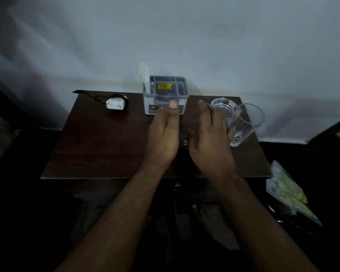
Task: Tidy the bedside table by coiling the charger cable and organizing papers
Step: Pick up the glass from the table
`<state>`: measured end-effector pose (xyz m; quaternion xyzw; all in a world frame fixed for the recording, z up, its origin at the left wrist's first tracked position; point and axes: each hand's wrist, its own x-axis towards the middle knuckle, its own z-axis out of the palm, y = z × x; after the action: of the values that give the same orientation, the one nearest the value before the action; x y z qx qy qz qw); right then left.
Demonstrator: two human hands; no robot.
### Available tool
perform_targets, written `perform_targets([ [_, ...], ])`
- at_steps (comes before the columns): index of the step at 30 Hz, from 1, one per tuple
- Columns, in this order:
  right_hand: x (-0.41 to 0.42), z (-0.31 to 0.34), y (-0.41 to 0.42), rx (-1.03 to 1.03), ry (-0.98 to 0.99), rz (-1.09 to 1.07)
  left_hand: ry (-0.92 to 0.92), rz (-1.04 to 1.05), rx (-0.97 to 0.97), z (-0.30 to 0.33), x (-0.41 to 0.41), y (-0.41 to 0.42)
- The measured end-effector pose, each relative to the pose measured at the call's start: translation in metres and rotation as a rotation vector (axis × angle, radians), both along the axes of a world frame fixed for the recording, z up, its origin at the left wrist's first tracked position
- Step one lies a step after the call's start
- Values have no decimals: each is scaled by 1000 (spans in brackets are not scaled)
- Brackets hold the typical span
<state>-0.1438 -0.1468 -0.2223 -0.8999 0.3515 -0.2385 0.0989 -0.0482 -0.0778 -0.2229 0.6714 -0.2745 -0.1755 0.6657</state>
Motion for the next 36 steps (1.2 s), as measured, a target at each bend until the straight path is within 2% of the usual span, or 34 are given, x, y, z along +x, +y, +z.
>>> perform_targets([
  [4,-39,-1,-15,-78,-125,-189,-130,-61,17,0,-18,-16],
  [8,-64,-2,-42,7,-262,-329,-257,-146,85,-6,-29,-38],
  [14,-72,-14,-82,414,-253,-223,-126,-349,105,-16,-45,-79],
  [16,-70,-19,-90,484,-285,-166,-89,-409,113,-16,-48,-89],
  [18,-68,-24,-100,453,-325,-179,-84,-430,96,-17,-49,-95],
  [22,-66,-18,-108,412,-363,-253,39,-427,-7,-13,-41,-103],
  [27,-47,-3,-130,229,-534,-242,110,-531,-193,6,-25,-116],
  [32,-25,-11,-160,351,-700,-216,165,-607,-129,6,-14,-135],
  [36,-13,-21,-177,399,-609,-230,236,-573,-130,-7,-4,-141],
])
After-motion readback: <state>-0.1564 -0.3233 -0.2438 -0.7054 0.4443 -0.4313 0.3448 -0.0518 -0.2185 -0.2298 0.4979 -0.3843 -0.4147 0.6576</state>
